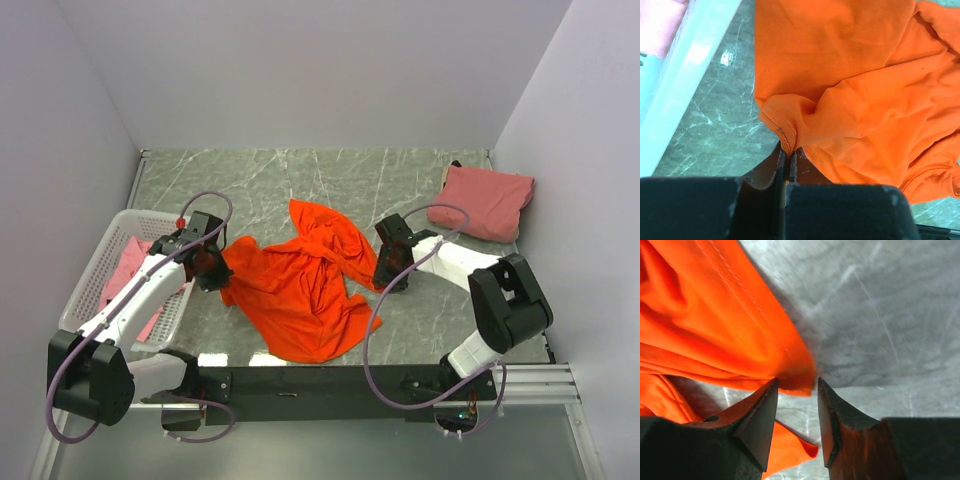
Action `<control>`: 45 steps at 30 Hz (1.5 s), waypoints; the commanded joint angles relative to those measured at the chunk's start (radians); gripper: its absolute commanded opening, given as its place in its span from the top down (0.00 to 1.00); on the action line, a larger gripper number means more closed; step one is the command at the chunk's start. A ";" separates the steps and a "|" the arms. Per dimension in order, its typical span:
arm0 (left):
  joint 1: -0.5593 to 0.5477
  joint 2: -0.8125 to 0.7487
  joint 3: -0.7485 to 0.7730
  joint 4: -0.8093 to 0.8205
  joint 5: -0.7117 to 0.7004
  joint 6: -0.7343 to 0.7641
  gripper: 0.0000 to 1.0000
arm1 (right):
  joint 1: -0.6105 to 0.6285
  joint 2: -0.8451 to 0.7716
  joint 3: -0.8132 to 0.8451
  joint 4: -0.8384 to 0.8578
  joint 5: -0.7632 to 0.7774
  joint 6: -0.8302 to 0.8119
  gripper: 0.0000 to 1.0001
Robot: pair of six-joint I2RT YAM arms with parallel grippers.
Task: Fold and stack the t-shirts
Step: Flatten the tshirt out
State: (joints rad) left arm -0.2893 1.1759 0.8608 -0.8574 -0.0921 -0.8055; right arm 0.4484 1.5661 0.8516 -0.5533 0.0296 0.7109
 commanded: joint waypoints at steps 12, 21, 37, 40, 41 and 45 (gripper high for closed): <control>0.041 0.060 0.065 0.086 0.038 0.058 1.00 | -0.007 -0.012 0.085 -0.055 0.073 -0.040 1.00; 0.079 0.375 0.621 0.040 -0.070 0.221 0.99 | -0.215 -0.281 0.352 -0.315 0.214 -0.160 1.00; 0.090 0.652 1.004 0.104 -0.090 0.365 0.13 | -0.326 -0.445 0.211 -0.341 0.182 -0.153 1.00; 0.007 0.469 0.760 0.178 -0.119 0.367 0.15 | -0.327 -0.428 0.219 -0.330 0.168 -0.148 1.00; -0.029 0.428 0.698 0.214 -0.123 0.361 0.16 | -0.327 -0.411 0.224 -0.329 0.164 -0.149 1.00; -0.068 0.288 0.405 0.229 -0.106 0.286 0.26 | -0.327 -0.374 0.242 -0.315 0.148 -0.157 1.00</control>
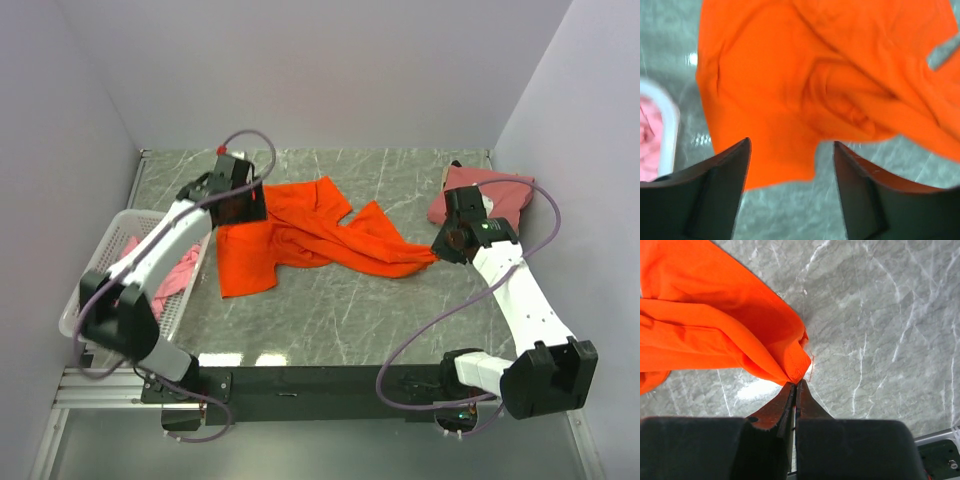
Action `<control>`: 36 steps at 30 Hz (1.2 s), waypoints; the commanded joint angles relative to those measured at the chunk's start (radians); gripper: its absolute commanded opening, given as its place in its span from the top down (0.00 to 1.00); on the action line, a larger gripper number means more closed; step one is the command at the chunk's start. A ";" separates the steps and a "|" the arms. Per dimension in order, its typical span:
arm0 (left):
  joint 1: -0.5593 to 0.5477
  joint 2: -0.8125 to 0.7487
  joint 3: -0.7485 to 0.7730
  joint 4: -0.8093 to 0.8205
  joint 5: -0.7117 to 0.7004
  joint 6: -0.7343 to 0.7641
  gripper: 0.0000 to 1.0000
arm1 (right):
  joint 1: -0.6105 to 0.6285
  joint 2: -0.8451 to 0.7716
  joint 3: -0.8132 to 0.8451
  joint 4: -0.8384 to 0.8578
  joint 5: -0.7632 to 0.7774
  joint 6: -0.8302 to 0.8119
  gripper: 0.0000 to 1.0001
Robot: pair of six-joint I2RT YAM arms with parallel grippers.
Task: Fold and stack the t-shirts
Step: Flatten the tshirt out
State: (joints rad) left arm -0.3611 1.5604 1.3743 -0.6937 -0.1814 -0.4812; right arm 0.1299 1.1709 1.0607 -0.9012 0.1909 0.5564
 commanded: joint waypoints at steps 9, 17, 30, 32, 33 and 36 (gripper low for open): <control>-0.047 -0.191 -0.362 -0.064 -0.190 -0.244 0.36 | -0.009 0.052 0.029 0.064 -0.054 -0.003 1.00; -0.047 -0.195 -0.501 -0.020 -0.196 -0.330 0.42 | -0.009 0.035 -0.019 0.087 -0.082 0.002 1.00; -0.047 -0.125 -0.595 0.094 -0.240 -0.382 0.48 | -0.010 0.016 -0.037 0.094 -0.096 0.004 1.00; -0.047 -0.115 -0.610 0.099 -0.233 -0.389 0.50 | -0.010 0.007 -0.042 0.093 -0.094 0.004 1.00; -0.047 -0.117 -0.615 0.106 -0.230 -0.393 0.51 | -0.009 0.004 -0.045 0.091 -0.090 0.005 1.00; -0.045 -0.125 -0.638 0.118 -0.219 -0.402 0.52 | -0.009 -0.008 -0.053 0.087 -0.082 0.005 1.00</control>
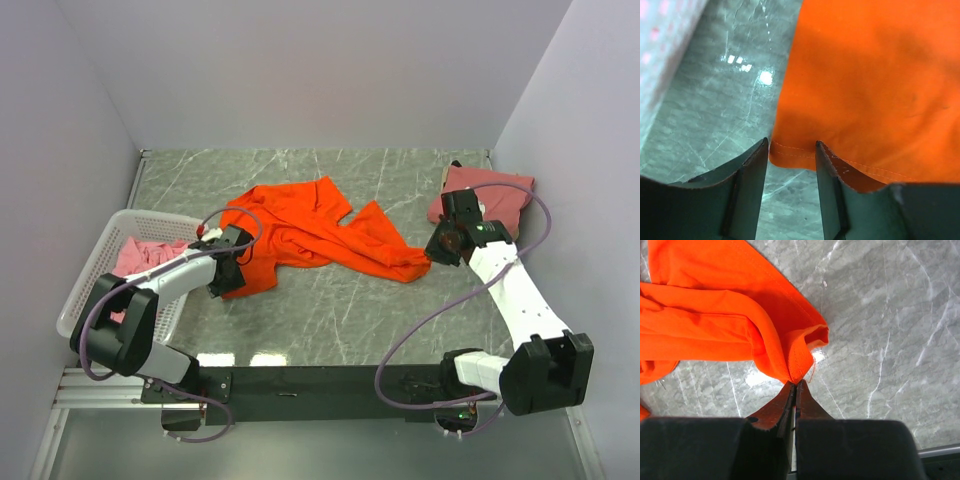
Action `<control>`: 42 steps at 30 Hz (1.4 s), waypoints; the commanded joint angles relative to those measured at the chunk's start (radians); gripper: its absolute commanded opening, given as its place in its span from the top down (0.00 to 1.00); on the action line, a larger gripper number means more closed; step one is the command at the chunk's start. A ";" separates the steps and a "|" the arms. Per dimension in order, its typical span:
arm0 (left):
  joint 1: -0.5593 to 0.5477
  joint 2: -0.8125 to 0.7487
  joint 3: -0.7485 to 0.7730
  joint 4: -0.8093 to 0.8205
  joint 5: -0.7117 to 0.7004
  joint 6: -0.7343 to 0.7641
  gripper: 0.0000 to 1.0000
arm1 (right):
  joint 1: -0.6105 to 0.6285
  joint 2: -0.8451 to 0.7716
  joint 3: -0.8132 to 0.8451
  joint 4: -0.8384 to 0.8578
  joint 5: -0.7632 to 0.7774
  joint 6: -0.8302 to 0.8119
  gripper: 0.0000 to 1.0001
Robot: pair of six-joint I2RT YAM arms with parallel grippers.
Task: Fold and stack the t-shirts
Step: Flatten the tshirt out
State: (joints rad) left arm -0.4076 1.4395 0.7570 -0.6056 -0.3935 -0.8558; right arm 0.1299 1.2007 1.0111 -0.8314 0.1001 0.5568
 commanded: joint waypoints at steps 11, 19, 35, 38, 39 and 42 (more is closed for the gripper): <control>0.006 0.025 -0.061 0.067 0.035 -0.032 0.86 | -0.009 -0.052 -0.002 0.003 0.018 0.008 1.00; 0.006 -0.062 0.065 -0.034 0.050 -0.002 0.99 | -0.009 -0.035 0.037 0.008 0.032 -0.003 1.00; 0.231 -0.082 0.908 -0.244 0.183 0.221 0.99 | -0.018 0.331 0.822 -0.191 0.058 -0.146 1.00; 0.259 -0.006 1.180 -0.295 0.235 0.230 0.99 | -0.027 0.385 1.056 -0.251 0.056 -0.153 1.00; 0.266 0.030 1.308 -0.304 0.272 0.225 0.99 | -0.029 0.413 1.161 -0.288 0.052 -0.155 1.00; 0.279 0.053 1.452 -0.312 0.324 0.207 0.99 | -0.030 0.441 1.274 -0.334 0.035 -0.161 1.00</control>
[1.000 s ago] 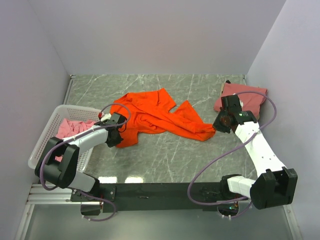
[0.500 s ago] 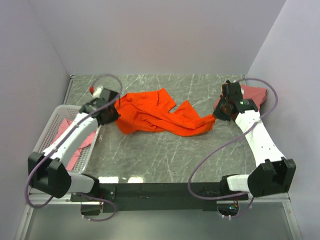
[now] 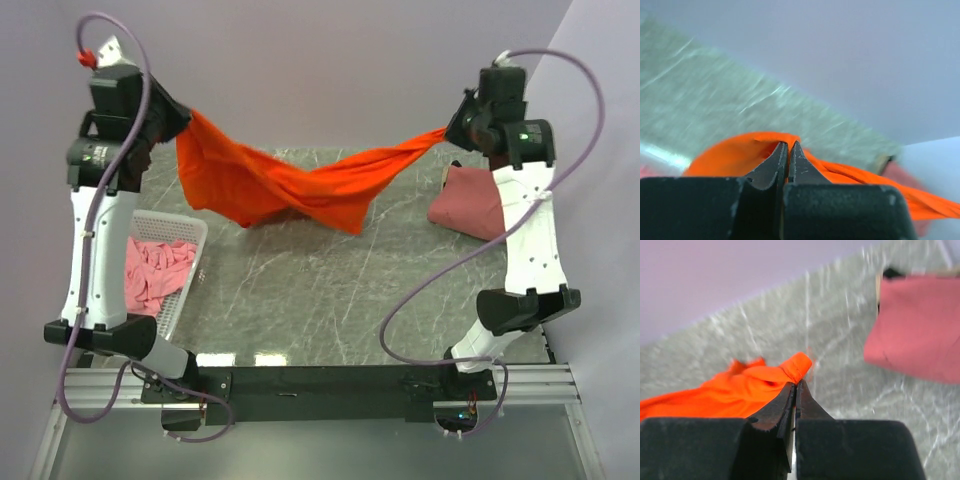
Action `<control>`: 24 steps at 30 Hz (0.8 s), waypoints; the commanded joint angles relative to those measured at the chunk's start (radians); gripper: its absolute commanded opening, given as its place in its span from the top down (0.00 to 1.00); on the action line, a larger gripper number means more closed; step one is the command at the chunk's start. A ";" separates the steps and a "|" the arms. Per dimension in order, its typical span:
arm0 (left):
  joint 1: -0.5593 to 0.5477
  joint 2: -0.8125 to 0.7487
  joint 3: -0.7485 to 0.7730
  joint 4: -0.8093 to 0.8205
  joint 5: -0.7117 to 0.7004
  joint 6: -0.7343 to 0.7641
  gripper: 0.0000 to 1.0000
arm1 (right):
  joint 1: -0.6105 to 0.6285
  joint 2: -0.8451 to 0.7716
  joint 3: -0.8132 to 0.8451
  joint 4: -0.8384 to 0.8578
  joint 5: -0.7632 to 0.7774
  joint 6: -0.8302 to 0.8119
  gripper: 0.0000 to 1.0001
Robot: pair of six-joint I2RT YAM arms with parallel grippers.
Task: Fold and stack the t-shirts
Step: Flatten the tshirt out
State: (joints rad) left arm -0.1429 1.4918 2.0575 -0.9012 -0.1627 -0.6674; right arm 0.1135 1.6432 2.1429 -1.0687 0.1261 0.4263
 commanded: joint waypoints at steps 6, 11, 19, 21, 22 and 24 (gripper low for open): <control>0.037 -0.128 0.074 0.187 0.259 -0.032 1.00 | -0.012 -0.141 0.046 -0.010 -0.023 -0.046 1.00; 0.039 -0.226 0.012 0.222 0.324 -0.058 0.99 | -0.015 -0.220 -0.139 0.024 0.013 -0.052 1.00; 0.039 -0.353 -0.486 0.217 0.307 -0.067 0.99 | -0.041 -0.136 -0.353 0.173 0.027 -0.006 1.00; 0.039 -0.366 -0.574 0.245 0.290 -0.063 0.99 | -0.051 -0.027 -0.319 0.155 0.007 -0.001 0.65; 0.039 -0.367 -0.652 0.254 0.267 -0.058 1.00 | -0.048 0.007 -0.298 0.129 0.006 0.000 0.57; 0.039 -0.358 -0.709 0.254 0.249 -0.052 1.00 | -0.029 0.050 -0.278 0.101 -0.032 0.003 0.48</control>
State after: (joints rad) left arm -0.1097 1.1248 1.4208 -0.6827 0.1238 -0.7223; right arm 0.0776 1.6562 1.8278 -0.9764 0.1249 0.4221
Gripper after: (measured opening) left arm 0.023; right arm 0.492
